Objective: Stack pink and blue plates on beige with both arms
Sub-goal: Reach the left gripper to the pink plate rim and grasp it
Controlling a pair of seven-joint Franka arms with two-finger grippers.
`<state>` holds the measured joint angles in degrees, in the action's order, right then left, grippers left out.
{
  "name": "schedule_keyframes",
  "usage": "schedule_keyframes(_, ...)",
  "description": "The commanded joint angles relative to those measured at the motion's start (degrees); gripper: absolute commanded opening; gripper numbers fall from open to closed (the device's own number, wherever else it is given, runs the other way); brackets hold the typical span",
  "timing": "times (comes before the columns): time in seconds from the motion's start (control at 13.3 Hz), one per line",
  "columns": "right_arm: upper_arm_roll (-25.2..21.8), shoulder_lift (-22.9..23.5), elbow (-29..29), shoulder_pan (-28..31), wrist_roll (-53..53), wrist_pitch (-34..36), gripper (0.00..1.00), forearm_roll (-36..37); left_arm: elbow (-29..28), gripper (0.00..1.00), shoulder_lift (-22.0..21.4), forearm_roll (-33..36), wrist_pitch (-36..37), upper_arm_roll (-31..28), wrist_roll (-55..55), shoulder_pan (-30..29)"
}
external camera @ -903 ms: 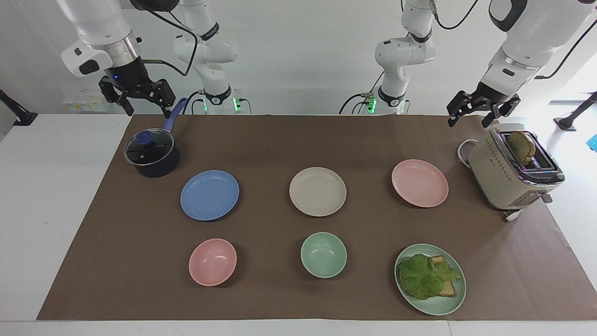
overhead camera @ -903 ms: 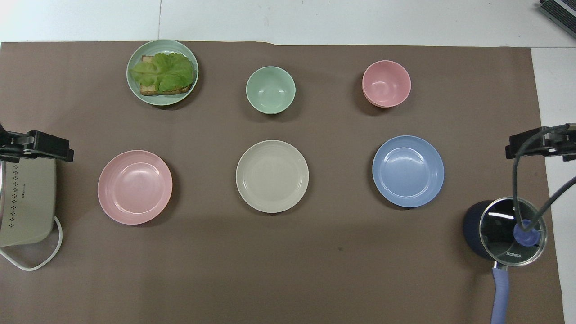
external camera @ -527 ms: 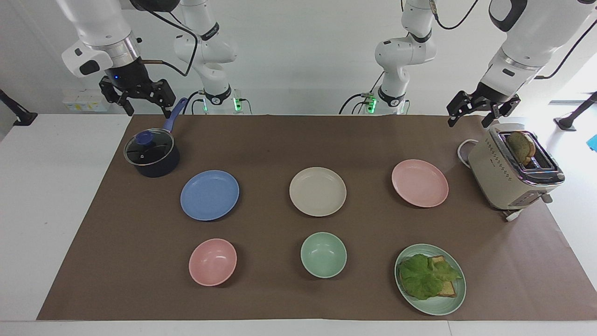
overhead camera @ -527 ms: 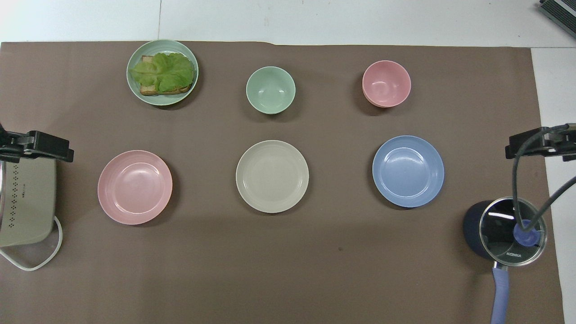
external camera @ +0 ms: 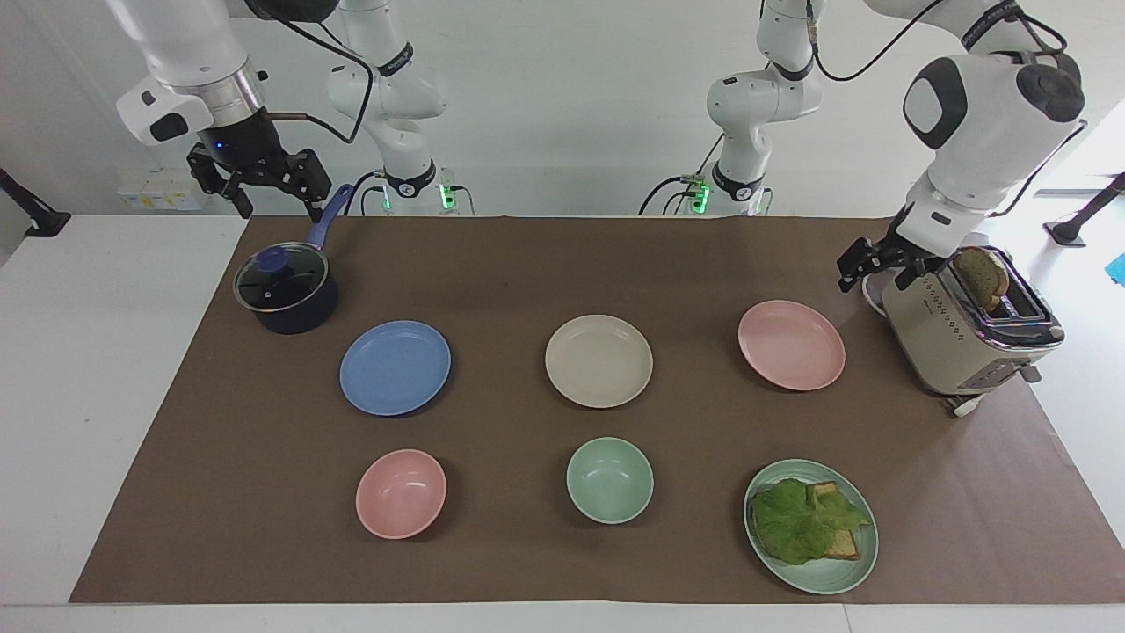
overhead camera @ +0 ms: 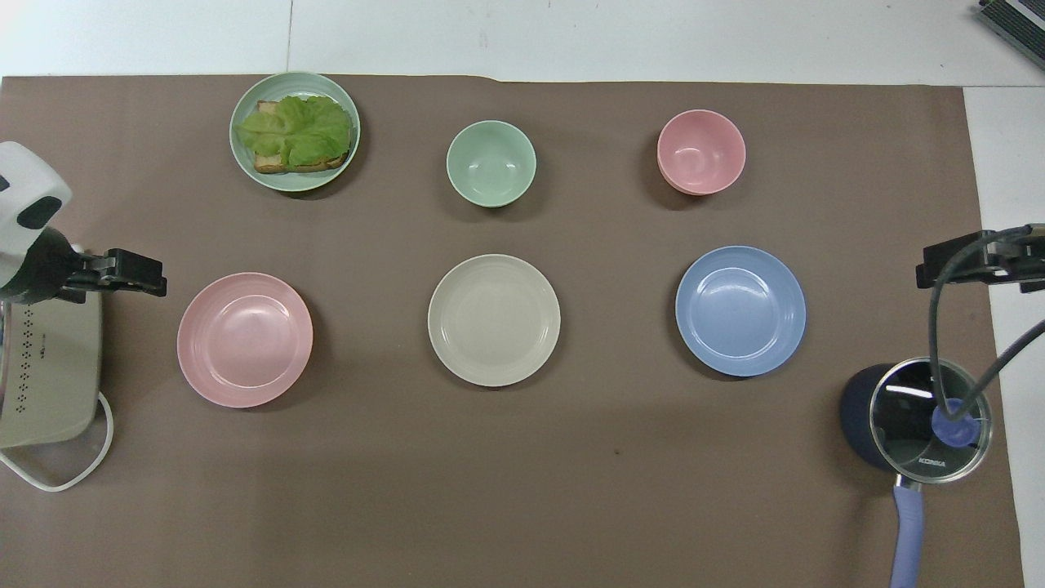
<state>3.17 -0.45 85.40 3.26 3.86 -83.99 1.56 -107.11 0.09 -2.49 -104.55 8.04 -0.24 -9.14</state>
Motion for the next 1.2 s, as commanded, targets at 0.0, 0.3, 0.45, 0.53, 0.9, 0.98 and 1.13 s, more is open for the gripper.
schedule_keyframes(0.0,0.25,-1.22,1.26,0.43,-0.43,0.14,1.00,-0.42,-5.72,1.00,1.56,0.74,-7.41,0.13,-2.73,-1.66)
schedule_keyframes(0.3,0.34,-1.22,1.26,0.43,-0.52,0.14,1.00,-0.42,-15.29,1.00,6.49,0.82,-18.48,0.13,-7.58,-3.69)
schedule_keyframes(0.45,0.25,-1.22,1.26,0.43,-0.26,0.14,1.00,-0.42,-19.51,1.00,6.41,0.74,-20.17,0.13,-8.72,-3.87)
schedule_keyframes(0.53,0.25,-1.22,1.26,0.43,-0.26,0.14,1.00,-0.42,-21.28,1.00,6.06,0.82,-20.52,0.13,-9.77,-4.04)
schedule_keyframes(0.9,0.17,-1.31,1.26,0.51,-0.26,0.14,1.00,-0.42,-20.59,0.00,6.15,0.82,-18.77,0.13,-8.66,-3.96)
schedule_keyframes(0.98,0.17,-1.31,1.26,0.51,-0.26,0.14,1.00,-0.42,-20.24,0.00,6.23,0.82,-18.50,0.13,-8.38,-3.96)
schedule_keyframes(1.13,0.17,-1.31,1.26,0.51,-0.26,0.14,1.00,-0.42,-17.27,0.00,6.85,0.82,-15.01,0.22,-8.20,-3.96)
